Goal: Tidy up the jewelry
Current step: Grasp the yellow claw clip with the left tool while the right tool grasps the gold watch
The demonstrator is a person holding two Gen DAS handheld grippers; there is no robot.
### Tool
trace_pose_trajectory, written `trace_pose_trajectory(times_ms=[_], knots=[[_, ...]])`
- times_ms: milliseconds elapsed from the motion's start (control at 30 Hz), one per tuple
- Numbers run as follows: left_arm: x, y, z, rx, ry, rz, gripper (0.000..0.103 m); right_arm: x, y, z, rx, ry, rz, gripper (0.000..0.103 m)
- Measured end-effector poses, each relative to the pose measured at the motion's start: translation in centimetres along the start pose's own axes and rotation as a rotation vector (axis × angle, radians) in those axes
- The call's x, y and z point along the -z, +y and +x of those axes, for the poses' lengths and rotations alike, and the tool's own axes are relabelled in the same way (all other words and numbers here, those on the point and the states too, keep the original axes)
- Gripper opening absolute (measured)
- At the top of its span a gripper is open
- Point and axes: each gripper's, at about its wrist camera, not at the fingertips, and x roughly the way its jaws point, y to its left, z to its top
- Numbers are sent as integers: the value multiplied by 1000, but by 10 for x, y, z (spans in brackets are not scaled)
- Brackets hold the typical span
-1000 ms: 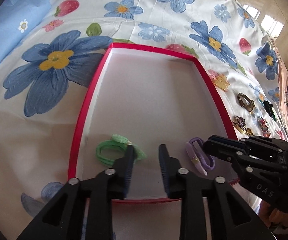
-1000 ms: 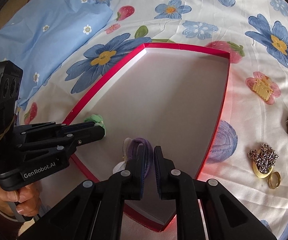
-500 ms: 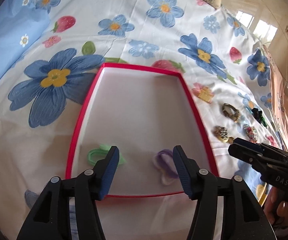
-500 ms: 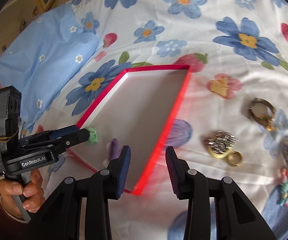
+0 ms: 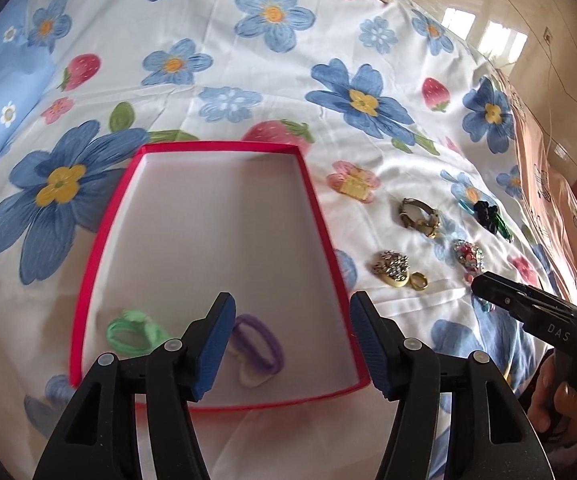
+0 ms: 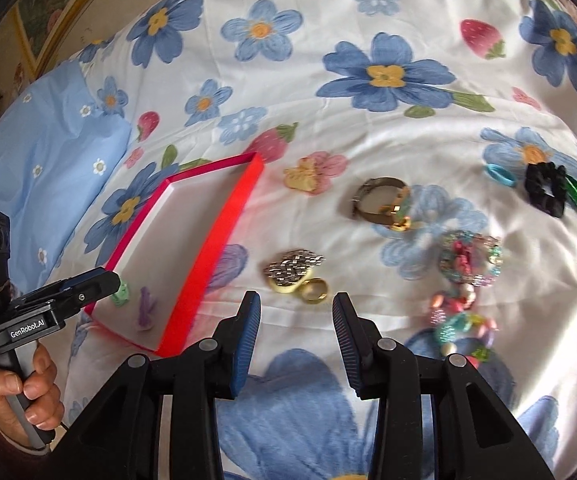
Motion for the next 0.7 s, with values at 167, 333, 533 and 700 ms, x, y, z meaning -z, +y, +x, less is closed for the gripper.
trace_pose_trajectory(times_ms=[167,333,533,700], knots=[[-17,-18,17,9,10,48,62,-5,-17,-2,23,-18,31,40],[-40,-37,45,27,30,109,62,-15,-31,3,56,-33,45,40],[-75,-53,94,39,56,150,62,-35,-50,22,85,-38,76,40],[-106,-67,144,39,94,175,62,-53,-64,45,90,-11,106,40]])
